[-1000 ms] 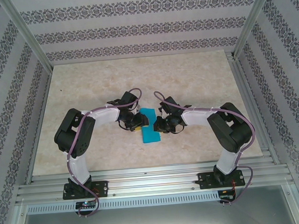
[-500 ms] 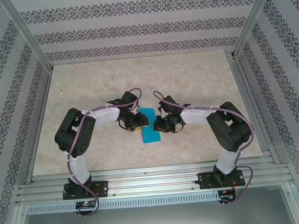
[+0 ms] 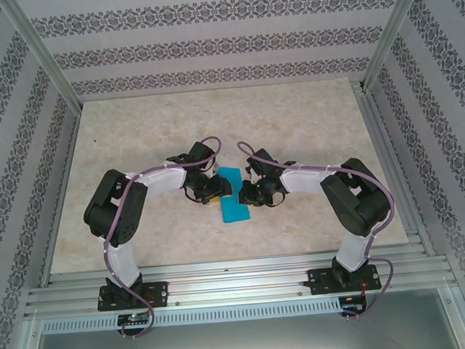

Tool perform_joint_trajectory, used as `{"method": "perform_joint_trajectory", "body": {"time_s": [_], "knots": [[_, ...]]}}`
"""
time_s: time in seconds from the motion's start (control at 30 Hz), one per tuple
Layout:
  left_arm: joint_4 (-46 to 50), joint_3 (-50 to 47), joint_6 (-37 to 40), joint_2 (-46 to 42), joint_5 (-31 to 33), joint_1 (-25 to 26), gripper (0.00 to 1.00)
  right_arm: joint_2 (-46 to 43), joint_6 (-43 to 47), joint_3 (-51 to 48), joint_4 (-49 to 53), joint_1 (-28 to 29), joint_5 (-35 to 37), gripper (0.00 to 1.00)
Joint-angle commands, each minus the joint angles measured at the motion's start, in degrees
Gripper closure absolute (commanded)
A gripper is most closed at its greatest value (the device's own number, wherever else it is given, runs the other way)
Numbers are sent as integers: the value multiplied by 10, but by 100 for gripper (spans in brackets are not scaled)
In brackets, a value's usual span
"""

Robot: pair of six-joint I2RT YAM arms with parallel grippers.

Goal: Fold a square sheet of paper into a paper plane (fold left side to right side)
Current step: Hold the square sheet of paper at the center of the table.

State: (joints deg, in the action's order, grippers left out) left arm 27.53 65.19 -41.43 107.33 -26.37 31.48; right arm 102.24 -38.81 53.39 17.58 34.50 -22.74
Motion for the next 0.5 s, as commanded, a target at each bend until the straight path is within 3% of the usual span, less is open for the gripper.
{"method": "perform_joint_trajectory", "body": {"time_s": [0.0, 0.17, 0.33, 0.47], "knots": [[41, 20, 30, -56, 32, -11, 47, 19, 16, 5, 24, 6, 18, 84], [53, 27, 36, -106, 32, -21, 46, 21, 17, 8, 26, 8, 17, 84], [-29, 5, 10, -94, -45, -16, 58, 22, 18, 10, 32, 10, 23, 84], [-72, -1, -3, -68, -75, -6, 62, 24, 20, 12, 36, 11, 24, 84]]}}
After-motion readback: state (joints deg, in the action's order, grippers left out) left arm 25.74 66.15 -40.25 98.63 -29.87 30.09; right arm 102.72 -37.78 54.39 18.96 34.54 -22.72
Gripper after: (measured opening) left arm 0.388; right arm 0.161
